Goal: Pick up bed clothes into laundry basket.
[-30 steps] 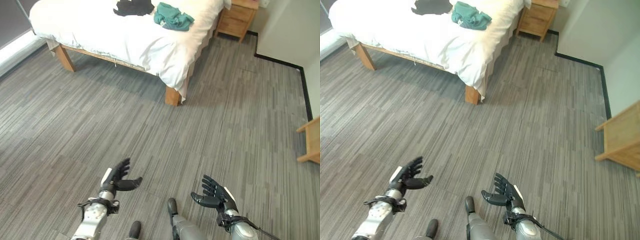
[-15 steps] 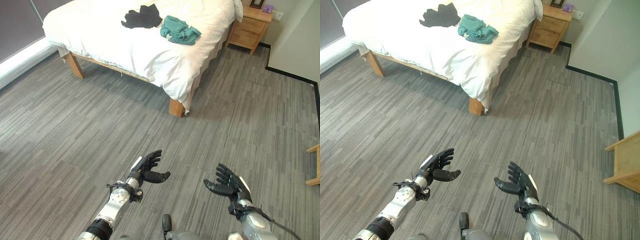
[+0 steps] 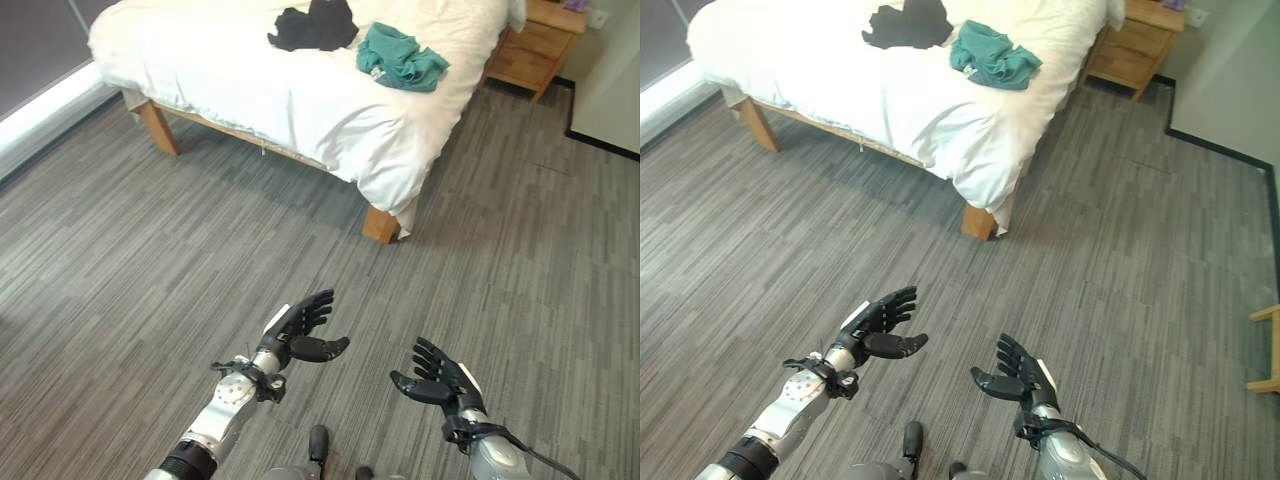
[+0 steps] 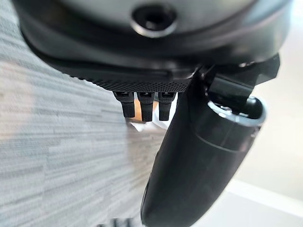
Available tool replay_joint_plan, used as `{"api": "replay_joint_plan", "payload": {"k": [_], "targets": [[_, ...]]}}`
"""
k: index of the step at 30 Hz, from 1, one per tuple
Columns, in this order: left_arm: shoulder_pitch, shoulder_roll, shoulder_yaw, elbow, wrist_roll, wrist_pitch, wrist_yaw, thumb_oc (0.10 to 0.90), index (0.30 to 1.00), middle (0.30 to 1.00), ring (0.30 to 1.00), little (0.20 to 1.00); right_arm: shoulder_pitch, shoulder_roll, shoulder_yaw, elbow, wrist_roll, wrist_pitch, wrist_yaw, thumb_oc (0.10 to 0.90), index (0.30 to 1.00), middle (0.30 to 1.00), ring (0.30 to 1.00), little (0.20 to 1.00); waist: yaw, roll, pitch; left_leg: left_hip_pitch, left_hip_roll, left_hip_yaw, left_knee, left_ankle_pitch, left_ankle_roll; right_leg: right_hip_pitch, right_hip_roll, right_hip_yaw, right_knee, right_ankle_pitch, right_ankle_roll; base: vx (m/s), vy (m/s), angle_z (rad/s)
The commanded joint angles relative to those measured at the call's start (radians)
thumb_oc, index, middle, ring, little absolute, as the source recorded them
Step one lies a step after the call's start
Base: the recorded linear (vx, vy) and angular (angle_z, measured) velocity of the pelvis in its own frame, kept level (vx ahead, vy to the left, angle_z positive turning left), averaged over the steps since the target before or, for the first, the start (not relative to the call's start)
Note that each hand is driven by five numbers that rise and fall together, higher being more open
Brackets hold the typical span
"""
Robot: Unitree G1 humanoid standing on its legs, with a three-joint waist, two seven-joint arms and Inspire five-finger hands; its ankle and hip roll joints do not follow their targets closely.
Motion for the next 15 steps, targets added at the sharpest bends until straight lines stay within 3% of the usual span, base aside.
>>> {"api": "replay_joint_plan", "payload": {"k": [1, 2, 3, 6, 9, 10, 11, 13, 15], "targets": [[0.007, 0.026, 0.064, -0.097, 0.002, -0.073, -0.011, 0.800, 0.900, 0.900, 0.900, 0.900, -0.093, 0.007, -0.052, -0.077, 0.030, -0.087, 0.015, 0.800, 0.900, 0.900, 0.900, 0.900, 0.036, -0.023, -0.048, 0.000, 0.113, 0.008, -0.014, -0.020, -0.069, 0.077, -0.125, -0.127, -0.122, 0.289, -0.042, 0.44, 0.101, -0.07], [0.008, 0.027, 0.065, -0.098, 0.002, -0.072, -0.011, 0.800, 0.900, 0.900, 0.900, 0.900, -0.093, 0.007, -0.051, -0.077, 0.030, -0.087, 0.015, 0.800, 0.900, 0.900, 0.900, 0.900, 0.031, -0.026, -0.044, 0.005, 0.109, 0.004, -0.014, -0.021, -0.070, 0.082, -0.129, -0.131, -0.117, 0.282, -0.042, 0.49, -0.004, -0.27], [0.027, 0.037, 0.077, -0.106, -0.011, -0.071, -0.016, 0.800, 0.900, 0.900, 0.900, 0.900, -0.089, 0.019, -0.061, -0.072, 0.053, -0.084, 0.022, 0.800, 0.900, 0.900, 0.900, 0.900, 0.027, -0.022, -0.039, 0.060, 0.134, -0.012, -0.026, -0.041, -0.076, 0.036, -0.130, -0.173, -0.188, 0.215, -0.047, 0.51, -0.052, -0.01], [0.037, 0.043, 0.070, -0.115, -0.023, -0.071, -0.032, 0.800, 0.900, 0.900, 0.900, 0.900, -0.068, 0.019, -0.085, -0.060, 0.041, -0.088, 0.022, 0.800, 0.900, 0.900, 0.900, 0.900, -0.003, -0.030, -0.041, 0.130, 0.169, -0.041, -0.053, -0.080, -0.106, -0.015, -0.108, -0.185, -0.389, 0.205, -0.018, 0.54, -0.115, 0.28], [0.020, 0.032, 0.055, -0.097, -0.015, -0.079, -0.035, 0.800, 0.900, 0.900, 0.900, 0.900, -0.044, 0.020, -0.104, -0.052, 0.051, -0.090, 0.012, 0.800, 0.900, 0.900, 0.900, 0.900, -0.045, -0.038, -0.045, 0.190, 0.196, -0.072, -0.063, -0.115, -0.137, -0.025, -0.088, -0.143, -0.624, 0.256, 0.022, 0.44, -0.133, 0.38], [0.020, 0.032, 0.055, -0.097, -0.015, -0.079, -0.035, 0.800, 0.900, 0.900, 0.900, 0.900, -0.044, 0.020, -0.104, -0.053, 0.051, -0.090, 0.012, 0.800, 0.900, 0.900, 0.900, 0.900, -0.045, -0.038, -0.044, 0.192, 0.196, -0.072, -0.063, -0.115, -0.137, -0.022, -0.088, -0.144, -0.626, 0.257, 0.021, 0.52, -0.169, 0.54], [-0.003, 0.021, 0.046, -0.079, -0.006, -0.087, -0.038, 0.800, 0.900, 0.900, 0.900, 0.900, -0.011, 0.026, -0.127, -0.039, 0.068, -0.093, 0.014, 0.800, 0.900, 0.900, 0.900, 0.900, -0.073, -0.035, -0.057, 0.224, 0.219, -0.099, -0.063, -0.117, -0.156, -0.054, -0.074, -0.121, -0.756, 0.316, 0.053, 0.54, -0.207, 0.52], [0.001, 0.012, 0.049, -0.076, -0.005, -0.092, -0.042, 0.800, 0.900, 0.900, 0.900, 0.900, 0.016, 0.030, -0.144, -0.034, 0.078, -0.092, 0.018, 0.800, 0.900, 0.900, 0.900, 0.900, -0.095, -0.032, -0.071, 0.280, 0.257, -0.124, -0.063, -0.118, -0.183, -0.122, -0.070, -0.143, -0.776, 0.338, 0.082, 0.63, -0.302, 0.75], [0.006, 0.009, 0.051, -0.080, 0.002, -0.093, -0.039, 0.800, 0.900, 0.900, 0.900, 0.900, 0.026, 0.027, -0.141, -0.036, 0.085, -0.085, 0.020, 0.800, 0.900, 0.900, 0.900, 0.900, -0.114, -0.025, -0.082, 0.308, 0.301, -0.144, -0.063, -0.108, -0.213, -0.123, -0.075, -0.183, -0.776, 0.369, 0.091, 0.49, -0.342, 0.87]]}}
